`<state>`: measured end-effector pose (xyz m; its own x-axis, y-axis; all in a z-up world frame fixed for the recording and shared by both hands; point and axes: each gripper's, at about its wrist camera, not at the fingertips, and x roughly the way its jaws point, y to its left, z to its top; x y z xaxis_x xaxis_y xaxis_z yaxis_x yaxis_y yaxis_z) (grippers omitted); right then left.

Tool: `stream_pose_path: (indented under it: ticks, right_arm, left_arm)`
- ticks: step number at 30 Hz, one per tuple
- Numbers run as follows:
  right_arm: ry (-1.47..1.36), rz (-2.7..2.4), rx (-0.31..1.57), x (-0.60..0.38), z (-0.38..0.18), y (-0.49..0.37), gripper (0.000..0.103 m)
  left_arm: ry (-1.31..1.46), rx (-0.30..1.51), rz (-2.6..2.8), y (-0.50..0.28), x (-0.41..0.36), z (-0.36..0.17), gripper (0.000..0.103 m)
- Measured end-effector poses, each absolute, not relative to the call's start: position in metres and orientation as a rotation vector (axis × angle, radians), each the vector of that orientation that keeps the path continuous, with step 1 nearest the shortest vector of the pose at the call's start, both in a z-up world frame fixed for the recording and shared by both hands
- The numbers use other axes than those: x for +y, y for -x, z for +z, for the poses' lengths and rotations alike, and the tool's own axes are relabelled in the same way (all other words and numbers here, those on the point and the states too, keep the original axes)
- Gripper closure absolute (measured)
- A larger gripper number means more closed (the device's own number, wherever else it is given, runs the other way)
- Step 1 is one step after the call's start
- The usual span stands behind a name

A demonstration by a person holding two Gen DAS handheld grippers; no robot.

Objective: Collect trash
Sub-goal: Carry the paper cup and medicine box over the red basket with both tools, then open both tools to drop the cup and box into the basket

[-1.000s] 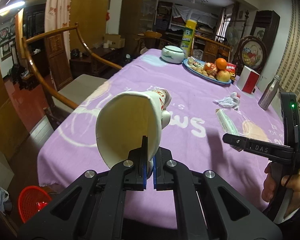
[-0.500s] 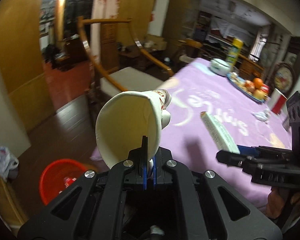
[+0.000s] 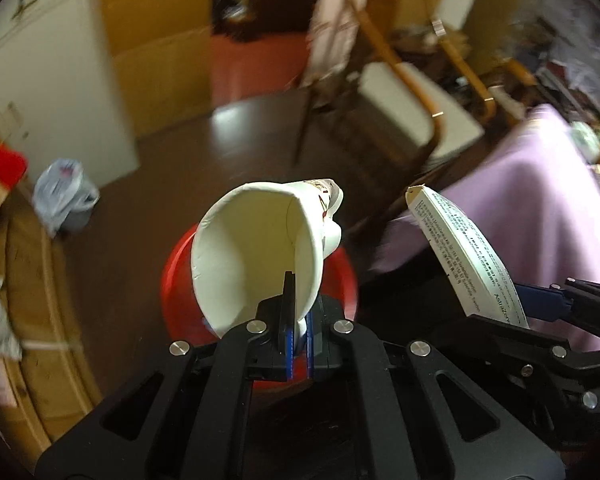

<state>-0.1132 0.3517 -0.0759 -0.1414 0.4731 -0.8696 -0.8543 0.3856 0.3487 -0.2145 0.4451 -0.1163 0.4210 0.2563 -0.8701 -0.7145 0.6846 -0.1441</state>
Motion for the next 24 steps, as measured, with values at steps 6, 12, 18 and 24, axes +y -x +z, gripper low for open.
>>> stream_pose_path:
  ticks: [6,12,18,24]
  right_arm:
    - [0.481,1.218,1.378,0.407,-0.135,0.124,0.052]
    - [0.525,1.212,1.444,0.431,-0.168,0.130,0.052]
    - [0.531,1.204,1.467,0.440,-0.187,0.125,0.052]
    - [0.504,1.256,1.447,0.448,-0.187,0.124,0.034]
  left_arm:
    - [0.663,1.036,0.702,0.230,0.482,-0.160,0.098]
    - [0.698,1.088,0.744,0.234,0.488,-0.189,0.098]
    - [0.715,1.102,0.754,0.234,0.488,-0.196,0.098]
    - [0.747,1.120,0.776,0.238,0.491,-0.198,0.083]
